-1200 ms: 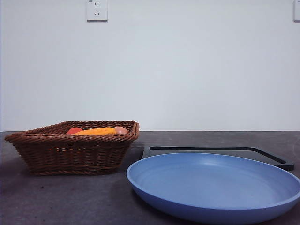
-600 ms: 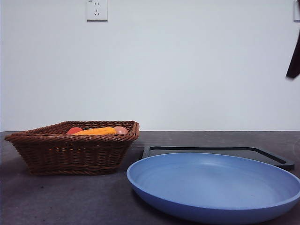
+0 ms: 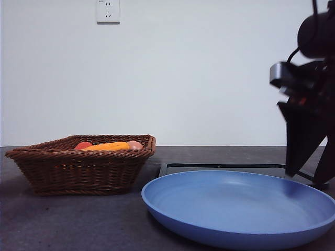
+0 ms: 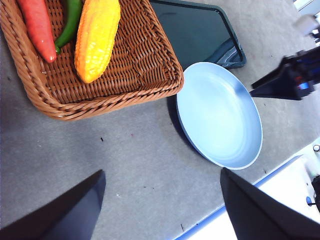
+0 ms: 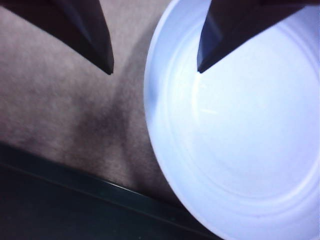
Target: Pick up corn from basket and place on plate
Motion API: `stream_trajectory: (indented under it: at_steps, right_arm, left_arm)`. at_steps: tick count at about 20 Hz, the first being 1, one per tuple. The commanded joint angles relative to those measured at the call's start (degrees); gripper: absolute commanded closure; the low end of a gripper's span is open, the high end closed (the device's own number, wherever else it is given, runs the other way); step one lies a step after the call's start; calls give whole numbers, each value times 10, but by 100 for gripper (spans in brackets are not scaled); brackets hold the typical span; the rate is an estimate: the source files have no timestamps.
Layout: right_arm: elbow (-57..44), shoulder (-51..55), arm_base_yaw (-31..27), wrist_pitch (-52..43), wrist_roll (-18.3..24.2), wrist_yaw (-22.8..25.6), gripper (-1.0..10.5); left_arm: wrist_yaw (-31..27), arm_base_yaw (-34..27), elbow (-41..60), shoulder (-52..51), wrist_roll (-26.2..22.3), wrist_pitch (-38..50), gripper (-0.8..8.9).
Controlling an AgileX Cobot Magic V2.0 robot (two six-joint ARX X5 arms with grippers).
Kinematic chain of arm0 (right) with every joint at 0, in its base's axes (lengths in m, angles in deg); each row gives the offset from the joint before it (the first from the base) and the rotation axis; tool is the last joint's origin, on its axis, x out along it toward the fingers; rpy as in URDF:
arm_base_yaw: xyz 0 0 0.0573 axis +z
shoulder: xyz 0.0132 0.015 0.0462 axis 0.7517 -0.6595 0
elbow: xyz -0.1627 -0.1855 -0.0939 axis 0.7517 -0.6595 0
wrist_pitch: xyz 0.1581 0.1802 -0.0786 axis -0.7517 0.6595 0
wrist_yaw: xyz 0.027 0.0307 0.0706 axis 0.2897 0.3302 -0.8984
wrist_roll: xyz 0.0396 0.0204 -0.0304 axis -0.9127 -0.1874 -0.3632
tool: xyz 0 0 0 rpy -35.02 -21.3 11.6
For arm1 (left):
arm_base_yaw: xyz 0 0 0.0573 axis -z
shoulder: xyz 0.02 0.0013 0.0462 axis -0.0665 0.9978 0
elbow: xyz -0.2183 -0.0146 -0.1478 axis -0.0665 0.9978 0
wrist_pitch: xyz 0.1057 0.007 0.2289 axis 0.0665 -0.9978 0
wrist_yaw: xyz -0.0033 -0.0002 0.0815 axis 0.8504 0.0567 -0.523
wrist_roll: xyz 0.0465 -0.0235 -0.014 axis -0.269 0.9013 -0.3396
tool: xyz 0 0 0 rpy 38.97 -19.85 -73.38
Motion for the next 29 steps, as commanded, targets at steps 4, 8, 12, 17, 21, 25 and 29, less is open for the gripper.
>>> stream_trajectory:
  at_steps: [4, 8, 12, 17, 21, 25, 29]
  right_arm:
    - [9, -52, 10, -37, 4, 0, 766]
    - [9, -58, 10, -37, 4, 0, 911]
    - [9, -58, 10, -36, 4, 0, 945]
    - [20, -21, 4, 2, -3, -15, 945]
    - [55, 42, 1, 61, -1, -15, 945]
    - [93, 106, -6, 105, -2, -15, 945]
    - [127, 153, -7, 131, -2, -14, 945]
  left_arm:
    - [3, 2, -7, 3, -8, 4, 437]
    - [3, 2, -7, 3, -8, 5, 437]
    - [3, 2, -7, 13, -8, 7, 437]
    - [-20, 23, -23, 58, -8, 12, 438]
    - [-62, 68, -56, 120, -9, 72, 438]
    - [-160, 121, -106, 222, -17, 115, 438]
    - [-247, 167, -179, 353, -49, 131, 438]
